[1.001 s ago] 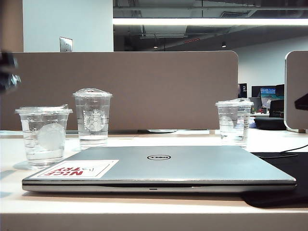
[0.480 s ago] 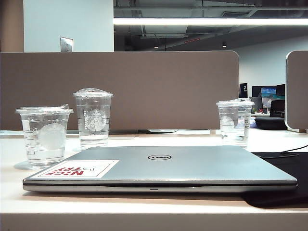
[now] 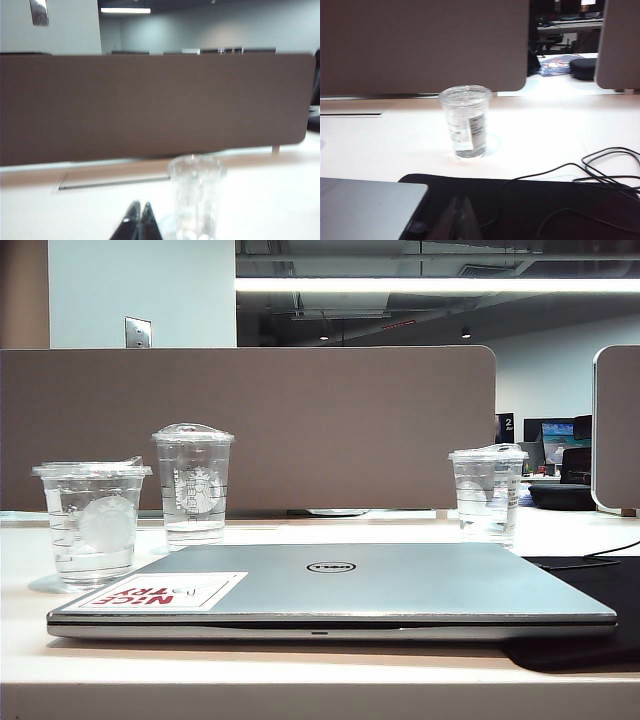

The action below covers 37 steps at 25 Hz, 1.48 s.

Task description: Pick up the coffee cup on the middle and place it on the left side of the laptop.

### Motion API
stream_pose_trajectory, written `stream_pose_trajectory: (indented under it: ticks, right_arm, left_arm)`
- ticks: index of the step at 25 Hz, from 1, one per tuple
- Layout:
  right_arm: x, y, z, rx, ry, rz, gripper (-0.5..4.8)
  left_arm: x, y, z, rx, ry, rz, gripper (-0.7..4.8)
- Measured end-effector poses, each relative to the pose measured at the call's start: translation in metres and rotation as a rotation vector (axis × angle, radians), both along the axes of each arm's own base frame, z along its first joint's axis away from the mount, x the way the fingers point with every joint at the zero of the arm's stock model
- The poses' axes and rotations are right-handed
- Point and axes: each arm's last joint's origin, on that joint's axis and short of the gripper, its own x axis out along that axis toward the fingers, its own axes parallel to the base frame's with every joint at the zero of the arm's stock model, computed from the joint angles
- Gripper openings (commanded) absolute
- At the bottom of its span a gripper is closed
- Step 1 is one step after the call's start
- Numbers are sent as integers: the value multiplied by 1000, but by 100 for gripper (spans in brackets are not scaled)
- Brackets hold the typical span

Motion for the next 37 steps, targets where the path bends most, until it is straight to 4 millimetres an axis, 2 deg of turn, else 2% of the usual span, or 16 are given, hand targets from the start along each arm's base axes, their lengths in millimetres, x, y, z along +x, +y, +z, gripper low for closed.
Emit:
stream_pose_trajectory:
  ticks: [29, 34, 37]
  right_arm:
    - [0, -1, 0, 0, 0, -13, -5]
    - [0, -1, 0, 0, 0, -13, -5]
    - [0, -1, 0, 0, 0, -13, -5]
  left_arm:
    - [0, 0, -10, 38, 97, 2, -6]
    - [-1, 6, -8, 32, 91, 201, -6]
    - [-3, 17, -6, 15, 77, 329, -6]
